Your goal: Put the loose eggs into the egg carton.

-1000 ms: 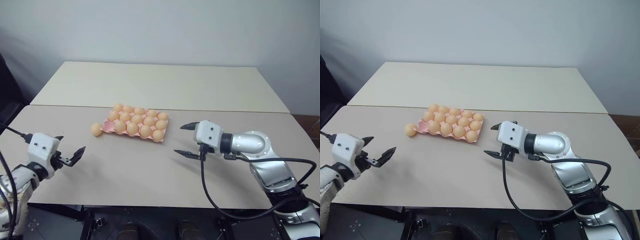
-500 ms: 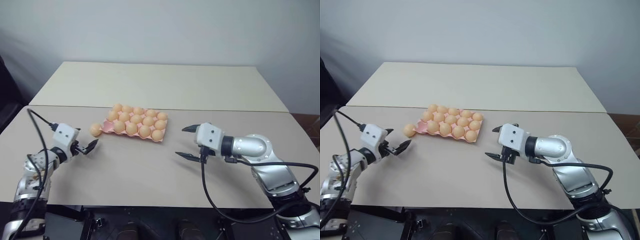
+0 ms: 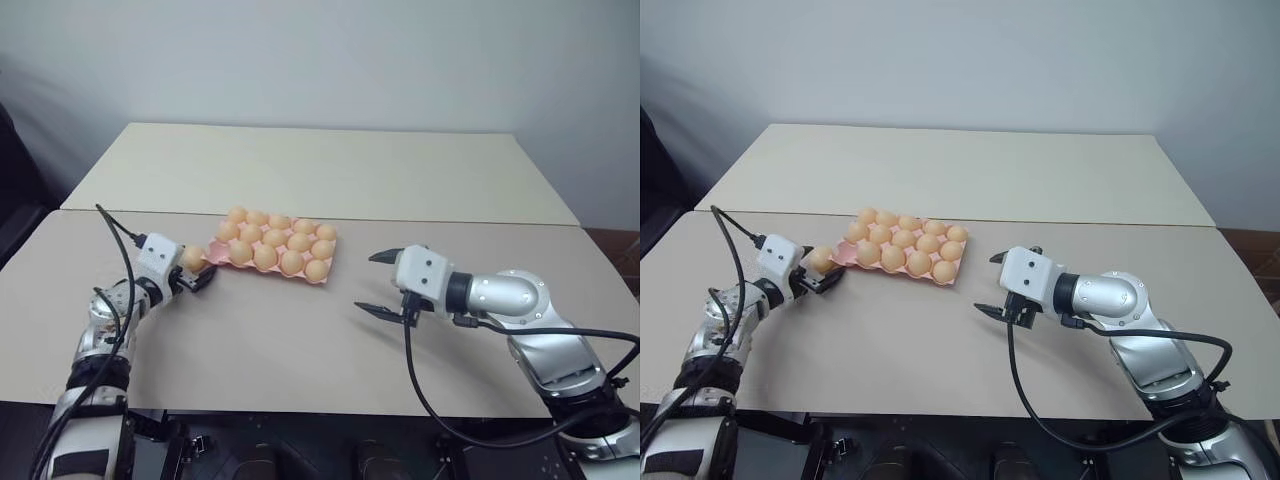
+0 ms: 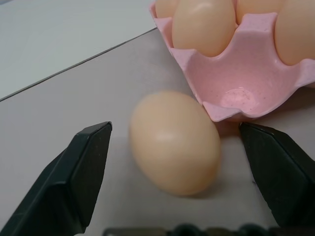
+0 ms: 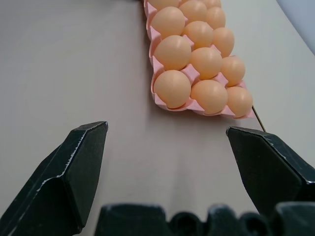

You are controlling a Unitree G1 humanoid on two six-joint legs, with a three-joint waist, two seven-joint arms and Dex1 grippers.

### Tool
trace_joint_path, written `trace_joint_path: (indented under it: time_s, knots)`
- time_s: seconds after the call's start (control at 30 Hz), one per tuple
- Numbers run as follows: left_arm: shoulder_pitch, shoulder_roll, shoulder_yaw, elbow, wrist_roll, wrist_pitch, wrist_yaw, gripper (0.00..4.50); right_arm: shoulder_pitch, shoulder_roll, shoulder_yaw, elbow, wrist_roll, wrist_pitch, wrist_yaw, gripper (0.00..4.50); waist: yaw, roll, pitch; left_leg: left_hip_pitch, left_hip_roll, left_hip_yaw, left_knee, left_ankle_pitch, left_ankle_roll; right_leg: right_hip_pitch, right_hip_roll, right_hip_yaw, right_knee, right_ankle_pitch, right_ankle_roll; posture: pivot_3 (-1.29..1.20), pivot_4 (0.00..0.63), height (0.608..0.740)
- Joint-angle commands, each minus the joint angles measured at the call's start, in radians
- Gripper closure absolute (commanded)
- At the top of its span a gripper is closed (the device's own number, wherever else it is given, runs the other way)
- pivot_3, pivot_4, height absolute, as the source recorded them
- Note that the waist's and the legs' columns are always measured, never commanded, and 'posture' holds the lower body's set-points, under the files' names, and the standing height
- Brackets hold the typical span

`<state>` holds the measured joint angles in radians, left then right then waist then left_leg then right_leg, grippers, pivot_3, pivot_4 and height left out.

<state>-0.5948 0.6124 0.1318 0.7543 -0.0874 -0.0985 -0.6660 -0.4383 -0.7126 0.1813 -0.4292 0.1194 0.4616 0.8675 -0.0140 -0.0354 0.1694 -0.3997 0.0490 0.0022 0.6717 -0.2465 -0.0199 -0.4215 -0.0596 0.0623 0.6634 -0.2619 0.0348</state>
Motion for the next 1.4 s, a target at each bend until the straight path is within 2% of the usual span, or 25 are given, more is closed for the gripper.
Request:
trace_joint_path:
  time_s: [0.03, 0.17, 0.27, 0.37, 0.83, 0.93, 1.1, 1.4]
  knots:
    - [-0.05, -0.013, -0.015, 0.087, 0.029, -0.049, 0.027, 0.02, 0.004, -0.014, -0.034, -0.043, 0.0, 0.009, -0.014, 0.0, 0.002, 0.0, 0.0, 0.0, 0.0, 0.0, 0.0, 0.0, 0.0, 0.0, 0.0, 0.0, 0.0, 0.0, 0.0, 0.0, 0.15, 0.74]
    - [-0.082, -0.022, -0.021, 0.137, 0.031, -0.049, 0.021, 0.02, 0.004, -0.018, -0.035, -0.048, 0.0, 0.015, -0.018, 0.0, 0.002, 0.0, 0.0, 0.0, 0.0, 0.0, 0.001, 0.0, 0.0, 0.0, 0.0, 0.0, 0.0, 0.0, 0.0, 0.0, 0.15, 0.74]
    - [-0.079, -0.019, -0.034, 0.138, 0.034, -0.041, -0.005, 0.63, 0.007, -0.02, -0.036, -0.048, -0.005, 0.019, -0.025, 0.0, 0.001, 0.0, 0.0, 0.0, 0.0, 0.0, 0.001, 0.0, 0.0, 0.001, 0.0, 0.0, 0.0, 0.0, 0.0, 0.0, 0.15, 0.74]
    - [-0.067, -0.011, -0.042, 0.118, 0.046, -0.029, 0.013, 1.6, 0.007, -0.02, -0.034, -0.049, -0.007, 0.02, -0.028, 0.0, 0.001, 0.0, 0.0, 0.001, 0.0, 0.0, 0.001, 0.0, 0.0, 0.001, 0.0, 0.0, 0.001, 0.0, 0.0, 0.0, 0.15, 0.74]
    - [0.189, 0.08, 0.031, -0.255, -0.038, 0.115, -0.022, 1.6, -0.006, -0.001, -0.019, -0.021, -0.015, -0.002, -0.036, 0.0, -0.011, 0.0, 0.0, 0.001, 0.0, 0.0, 0.002, 0.0, 0.0, 0.0, 0.0, 0.001, 0.001, 0.0, 0.0, 0.0, 0.15, 0.74]
    - [0.19, 0.072, 0.037, -0.253, -0.046, 0.127, -0.014, 2.1, -0.012, 0.01, -0.011, -0.006, -0.025, -0.011, -0.04, 0.0, -0.005, 0.0, 0.0, 0.001, 0.0, 0.0, 0.002, 0.0, 0.0, 0.0, 0.0, 0.0, 0.001, 0.0, 0.0, 0.0, 0.15, 0.74]
    - [0.147, 0.061, 0.018, -0.213, -0.018, 0.127, 0.012, 3.71, -0.012, 0.02, -0.011, -0.003, -0.033, -0.015, -0.045, 0.0, -0.002, 0.0, 0.0, 0.0, 0.0, 0.0, 0.002, 0.0, 0.0, 0.0, 0.0, 0.0, 0.001, 0.0, 0.0, 0.0, 0.15, 0.74]
    - [0.179, 0.082, 0.024, -0.261, -0.025, 0.136, -0.015, 3.71, 0.011, 0.01, -0.028, -0.024, -0.038, -0.008, -0.052, 0.0, -0.004, 0.0, 0.0, 0.0, 0.0, 0.0, 0.002, 0.0, 0.0, 0.0, 0.0, 0.0, 0.001, 0.0, 0.0, 0.0, 0.15, 0.74]
